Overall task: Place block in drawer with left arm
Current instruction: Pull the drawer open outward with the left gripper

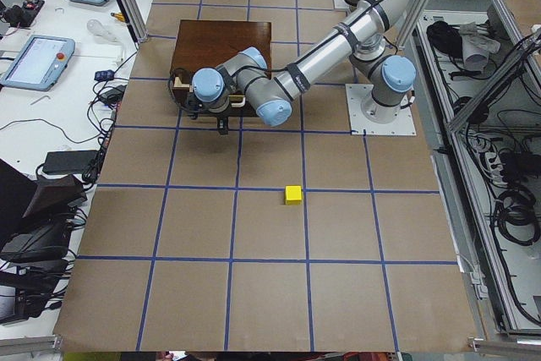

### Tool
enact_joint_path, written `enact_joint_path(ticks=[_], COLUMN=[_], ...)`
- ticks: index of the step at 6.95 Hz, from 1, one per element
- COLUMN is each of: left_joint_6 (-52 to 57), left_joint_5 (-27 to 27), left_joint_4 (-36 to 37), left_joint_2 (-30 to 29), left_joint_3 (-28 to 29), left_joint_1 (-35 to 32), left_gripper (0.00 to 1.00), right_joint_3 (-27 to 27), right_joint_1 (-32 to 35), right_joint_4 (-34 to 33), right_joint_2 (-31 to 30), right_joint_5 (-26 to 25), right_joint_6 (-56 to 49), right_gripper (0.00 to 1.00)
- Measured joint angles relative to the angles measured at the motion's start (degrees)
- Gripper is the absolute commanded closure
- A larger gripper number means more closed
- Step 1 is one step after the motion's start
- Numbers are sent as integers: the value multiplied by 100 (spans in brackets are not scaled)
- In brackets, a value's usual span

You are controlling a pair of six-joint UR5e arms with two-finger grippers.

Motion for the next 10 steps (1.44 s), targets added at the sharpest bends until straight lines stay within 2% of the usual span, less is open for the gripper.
enact_joint_path(ticks=[10], left_joint_6=[51], left_joint_5=[-15], left_joint_4=[-73], left_joint_2=[37], left_joint_3=[12], left_joint_1=[385], left_gripper=[0], right_joint_3=[0], right_joint_1=[1], right_joint_4=[0], right_joint_2=[3], right_joint_5=[0], right_joint_6=[0], right_gripper=[0])
